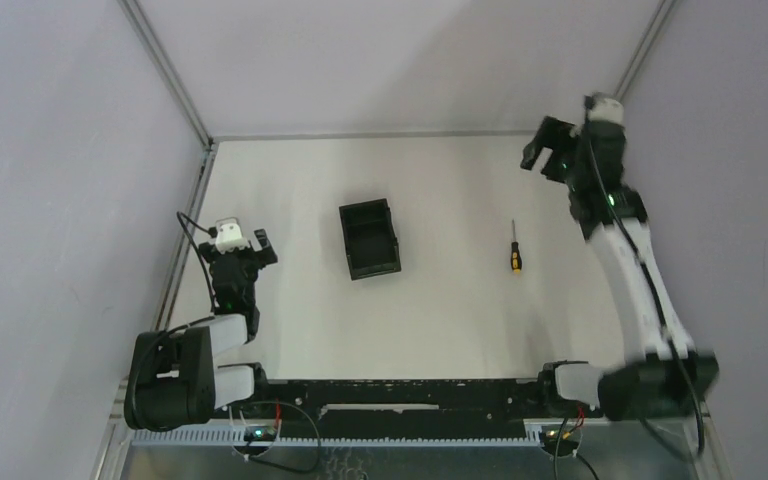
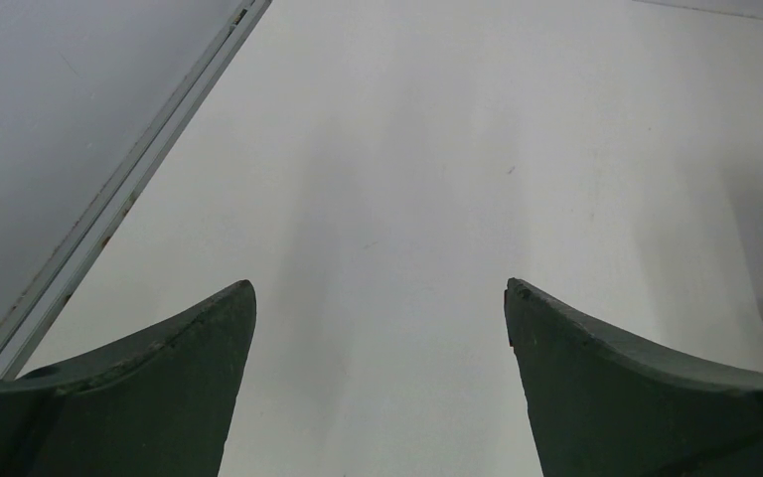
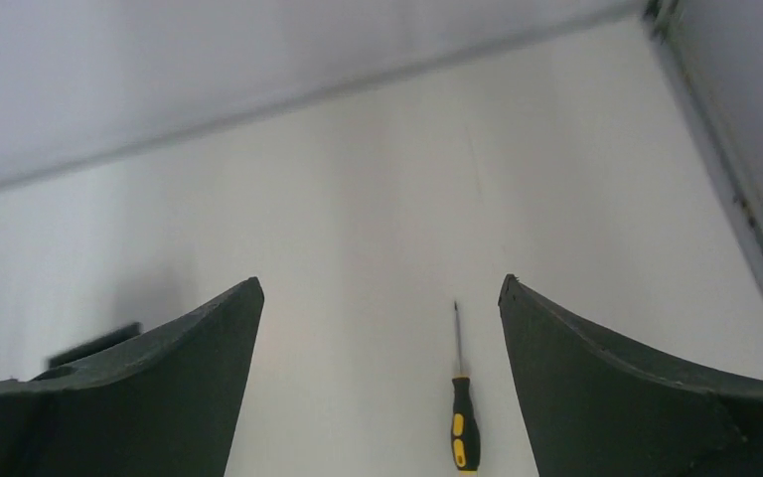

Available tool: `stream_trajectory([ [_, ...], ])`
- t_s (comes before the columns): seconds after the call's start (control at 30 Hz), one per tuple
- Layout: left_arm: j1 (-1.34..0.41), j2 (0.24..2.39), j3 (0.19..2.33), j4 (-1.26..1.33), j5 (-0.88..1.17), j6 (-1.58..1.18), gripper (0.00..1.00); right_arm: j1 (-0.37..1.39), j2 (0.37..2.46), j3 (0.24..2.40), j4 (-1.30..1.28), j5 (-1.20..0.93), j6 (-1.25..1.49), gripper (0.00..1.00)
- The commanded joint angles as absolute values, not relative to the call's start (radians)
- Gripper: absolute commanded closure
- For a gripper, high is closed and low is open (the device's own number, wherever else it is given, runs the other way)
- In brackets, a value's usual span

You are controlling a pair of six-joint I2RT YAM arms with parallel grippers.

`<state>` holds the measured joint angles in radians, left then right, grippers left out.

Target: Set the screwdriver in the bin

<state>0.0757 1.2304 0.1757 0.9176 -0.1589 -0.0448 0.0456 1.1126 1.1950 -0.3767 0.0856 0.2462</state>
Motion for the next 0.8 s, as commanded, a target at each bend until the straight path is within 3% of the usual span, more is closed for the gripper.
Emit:
stream_trajectory([
  [0.0, 0.069, 1.230, 0.236, 0.957, -0.172, -0.031, 0.00, 0.031, 1.469, 1.335, -0.813, 0.024, 0.174, 0.06],
  [0.3, 0.069, 1.230, 0.236, 0.957, -0.173, -0.031, 0.00, 0.046, 1.804, 1.280, -0.752, -0.030, 0.160, 0.18],
  [0.4, 0.069, 1.230, 0.236, 0.957, -0.173, -0.032, 0.00, 0.043, 1.872, 1.251, -0.720, -0.023, 0.155, 0.27],
  [0.47, 0.069, 1.230, 0.236, 0.957, -0.173, -0.031, 0.00, 0.040, 1.906, 1.244, -0.708, -0.019, 0.155, 0.43],
  [0.6, 0.069, 1.230, 0.237, 0.957, -0.173, -0.032, 0.00, 0.042, 1.915, 1.244, -0.717, -0.013, 0.151, 0.94],
  [0.63, 0.069, 1.230, 0.236, 0.957, -0.172, -0.032, 0.00, 0.045, 1.899, 1.245, -0.723, -0.004, 0.150, 1.00],
  [0.77, 0.069, 1.230, 0.236, 0.957, -0.173, -0.031, 0.00, 0.055, 1.814, 1.318, -0.831, 0.037, 0.137, 1.00],
])
